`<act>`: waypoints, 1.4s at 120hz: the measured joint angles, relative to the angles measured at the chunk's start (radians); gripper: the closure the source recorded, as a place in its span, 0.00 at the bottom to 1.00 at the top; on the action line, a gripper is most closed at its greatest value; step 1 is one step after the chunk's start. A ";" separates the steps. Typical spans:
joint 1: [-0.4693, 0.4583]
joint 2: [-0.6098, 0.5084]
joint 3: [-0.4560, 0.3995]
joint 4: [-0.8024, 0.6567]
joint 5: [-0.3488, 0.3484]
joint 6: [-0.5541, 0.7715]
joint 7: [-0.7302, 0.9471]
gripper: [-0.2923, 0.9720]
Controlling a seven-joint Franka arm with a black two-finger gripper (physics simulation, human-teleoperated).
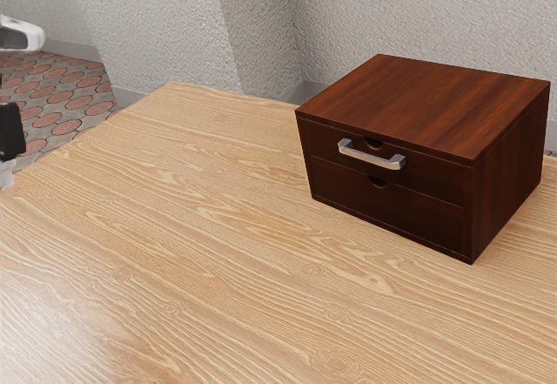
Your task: Pull the drawer handle with one arm to open the drawer
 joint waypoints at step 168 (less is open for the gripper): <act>-0.297 0.175 -0.127 -0.314 -0.050 1.162 0.972 0.23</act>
